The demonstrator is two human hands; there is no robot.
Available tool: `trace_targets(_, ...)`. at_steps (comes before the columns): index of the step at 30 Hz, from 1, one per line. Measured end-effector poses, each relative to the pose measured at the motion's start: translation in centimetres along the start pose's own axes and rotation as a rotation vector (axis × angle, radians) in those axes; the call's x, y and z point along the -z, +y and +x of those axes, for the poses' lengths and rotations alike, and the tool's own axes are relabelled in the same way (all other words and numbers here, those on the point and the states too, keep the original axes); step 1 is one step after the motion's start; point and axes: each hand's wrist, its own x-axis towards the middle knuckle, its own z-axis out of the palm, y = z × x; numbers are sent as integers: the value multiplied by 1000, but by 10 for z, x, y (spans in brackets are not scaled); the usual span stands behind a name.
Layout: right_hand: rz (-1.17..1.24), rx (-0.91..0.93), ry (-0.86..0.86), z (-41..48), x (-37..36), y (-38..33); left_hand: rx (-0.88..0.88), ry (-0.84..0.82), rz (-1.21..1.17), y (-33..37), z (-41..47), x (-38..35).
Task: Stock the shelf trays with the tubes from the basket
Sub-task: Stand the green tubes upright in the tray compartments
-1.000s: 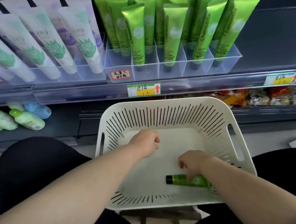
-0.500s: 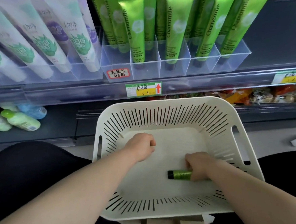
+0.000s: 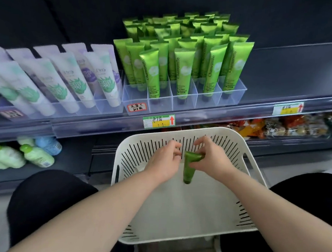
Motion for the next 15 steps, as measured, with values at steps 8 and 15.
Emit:
trace_targets(8, 25, 119, 33, -12, 18, -42, -113, 113, 44, 37, -19, 41)
trace_targets(15, -320, 288, 166, -7, 54, -94, -153, 367, 186, 72, -30, 120)
